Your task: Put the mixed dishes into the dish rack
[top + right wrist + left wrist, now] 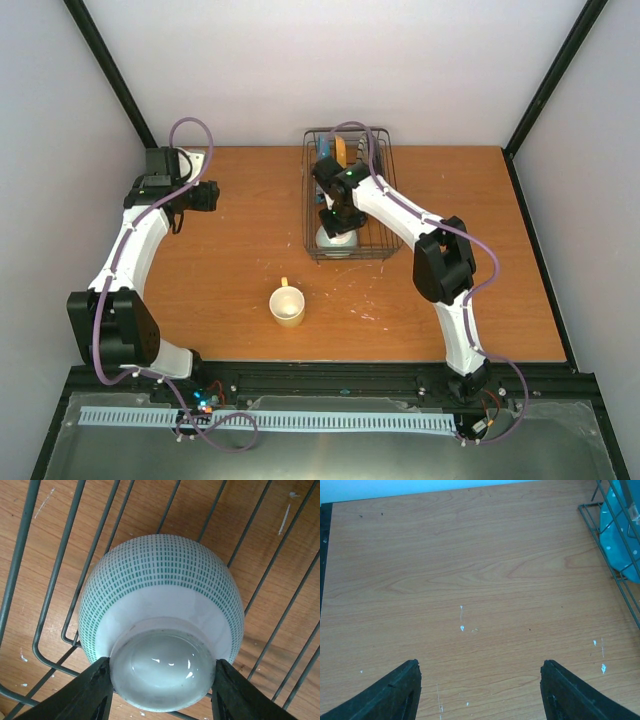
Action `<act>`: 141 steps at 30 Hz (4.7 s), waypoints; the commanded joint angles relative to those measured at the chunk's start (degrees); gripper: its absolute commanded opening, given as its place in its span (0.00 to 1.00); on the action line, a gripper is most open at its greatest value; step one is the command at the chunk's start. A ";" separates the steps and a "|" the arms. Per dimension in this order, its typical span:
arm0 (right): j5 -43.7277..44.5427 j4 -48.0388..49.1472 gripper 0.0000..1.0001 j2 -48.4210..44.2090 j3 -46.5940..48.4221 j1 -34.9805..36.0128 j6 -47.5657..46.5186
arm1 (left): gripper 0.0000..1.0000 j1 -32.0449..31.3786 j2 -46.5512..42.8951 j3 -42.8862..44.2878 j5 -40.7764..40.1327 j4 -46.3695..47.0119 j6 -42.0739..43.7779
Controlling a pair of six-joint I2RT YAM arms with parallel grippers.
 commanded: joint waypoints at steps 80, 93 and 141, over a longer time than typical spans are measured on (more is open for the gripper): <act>-17.67 -0.67 0.64 -19.45 -18.37 17.77 7.42 | 0.70 -1.52 -13.71 -11.08 8.89 1.85 -1.70; -19.32 -1.63 0.64 -14.25 -16.04 20.56 6.17 | 0.70 -1.67 -16.82 -13.82 9.38 2.39 -2.30; 50.05 68.07 0.03 -37.12 -30.48 10.14 -60.30 | 0.62 -2.26 -1.78 6.76 59.31 17.18 -44.66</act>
